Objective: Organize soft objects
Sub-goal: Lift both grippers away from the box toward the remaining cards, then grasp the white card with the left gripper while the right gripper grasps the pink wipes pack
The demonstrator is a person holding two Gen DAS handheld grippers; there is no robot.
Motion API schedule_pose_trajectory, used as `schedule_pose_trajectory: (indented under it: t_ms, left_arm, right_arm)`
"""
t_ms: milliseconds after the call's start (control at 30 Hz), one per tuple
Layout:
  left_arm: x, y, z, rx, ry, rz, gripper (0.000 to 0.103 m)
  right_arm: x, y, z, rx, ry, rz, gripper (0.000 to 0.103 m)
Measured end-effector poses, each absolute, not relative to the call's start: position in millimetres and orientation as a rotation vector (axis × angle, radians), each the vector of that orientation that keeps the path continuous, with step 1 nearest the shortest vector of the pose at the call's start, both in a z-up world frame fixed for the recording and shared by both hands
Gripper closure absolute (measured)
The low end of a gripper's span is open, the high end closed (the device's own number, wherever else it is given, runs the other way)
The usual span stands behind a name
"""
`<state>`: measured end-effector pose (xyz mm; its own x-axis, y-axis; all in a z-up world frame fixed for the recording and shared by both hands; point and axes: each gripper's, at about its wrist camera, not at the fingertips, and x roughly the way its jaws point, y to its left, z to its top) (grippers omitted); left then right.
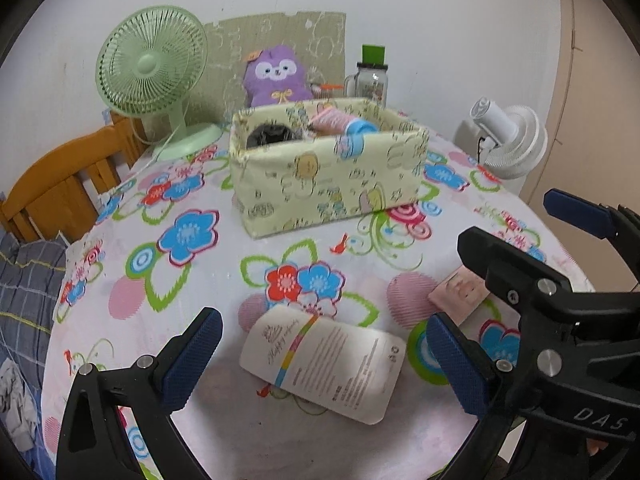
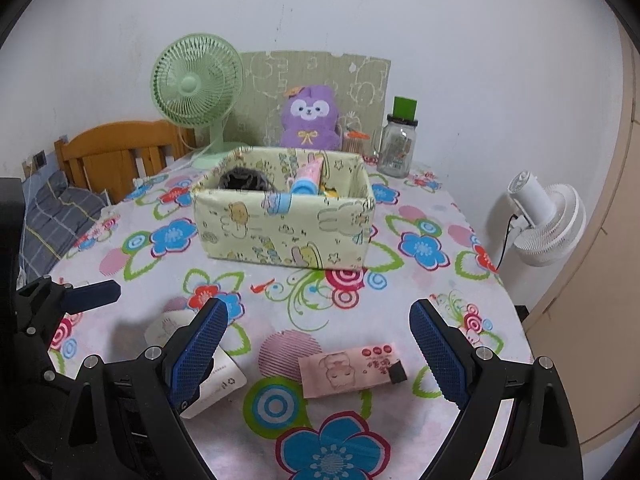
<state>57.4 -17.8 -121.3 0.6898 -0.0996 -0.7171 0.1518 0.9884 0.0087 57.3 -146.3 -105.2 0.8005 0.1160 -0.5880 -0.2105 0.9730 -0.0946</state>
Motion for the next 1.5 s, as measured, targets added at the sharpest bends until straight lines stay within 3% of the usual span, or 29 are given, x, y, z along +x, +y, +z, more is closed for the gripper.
schedule_pose_trajectory:
  t_ms: [833,1500]
  left_arm:
    - [65,-24,-182,0.020,0.969,-0.111,0.000]
    - [114,-42,-177,0.065,0.964,-0.154,0.000]
  right_arm:
    - [85,-149,-154,-0.161,0.707,0.185,0.009]
    - [120,-175,-163,-0.132,0.754,0.148,0.009]
